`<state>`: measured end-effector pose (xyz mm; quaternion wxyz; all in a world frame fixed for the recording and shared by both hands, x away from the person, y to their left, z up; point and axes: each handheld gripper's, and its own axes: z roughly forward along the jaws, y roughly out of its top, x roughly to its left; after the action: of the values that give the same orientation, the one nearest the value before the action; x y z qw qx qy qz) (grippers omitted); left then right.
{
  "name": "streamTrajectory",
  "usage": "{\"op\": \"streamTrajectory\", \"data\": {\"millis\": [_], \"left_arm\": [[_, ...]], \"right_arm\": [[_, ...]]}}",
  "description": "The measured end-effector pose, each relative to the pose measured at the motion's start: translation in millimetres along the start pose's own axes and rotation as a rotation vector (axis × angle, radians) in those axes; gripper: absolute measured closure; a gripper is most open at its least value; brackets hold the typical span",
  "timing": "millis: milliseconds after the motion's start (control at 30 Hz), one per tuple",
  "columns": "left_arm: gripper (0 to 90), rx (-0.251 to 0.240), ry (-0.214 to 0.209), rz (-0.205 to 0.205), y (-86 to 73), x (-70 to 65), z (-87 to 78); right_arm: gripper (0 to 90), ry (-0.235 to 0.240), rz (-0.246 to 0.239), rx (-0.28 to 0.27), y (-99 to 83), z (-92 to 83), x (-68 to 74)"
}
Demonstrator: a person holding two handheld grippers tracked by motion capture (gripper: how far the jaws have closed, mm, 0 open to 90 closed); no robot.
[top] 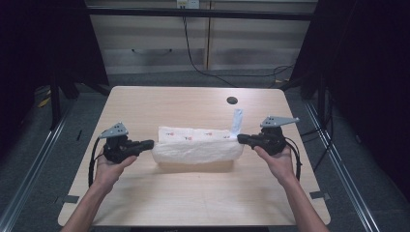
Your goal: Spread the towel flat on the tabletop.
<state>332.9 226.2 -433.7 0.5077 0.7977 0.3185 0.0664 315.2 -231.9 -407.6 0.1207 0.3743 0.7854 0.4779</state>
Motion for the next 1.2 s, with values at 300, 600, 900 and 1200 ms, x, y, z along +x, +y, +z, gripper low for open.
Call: {"op": "streamTrajectory", "data": {"millis": [300, 600, 900, 1200], "left_arm": [[87.8, 0.037, -0.030, 0.015, -18.3, -15.0, -5.0], [87.3, 0.118, -0.019, 0.024, -44.3, -23.5, 2.6], [87.0, 0.167, -0.044, 0.004, -66.9, -28.3, 4.1], [85.6, 0.191, -0.048, 0.035, -70.4, -36.2, 3.5]], "right_arm": [[88.2, 0.020, 0.011, 0.011, -27.0, -5.2, 12.5], [87.8, 0.047, 0.035, 0.093, -67.0, -2.3, 27.0], [85.7, 0.071, 0.015, 0.133, -81.2, -3.1, 40.1], [80.0, 0.090, 0.023, 0.142, -96.8, -12.8, 50.7]]}}
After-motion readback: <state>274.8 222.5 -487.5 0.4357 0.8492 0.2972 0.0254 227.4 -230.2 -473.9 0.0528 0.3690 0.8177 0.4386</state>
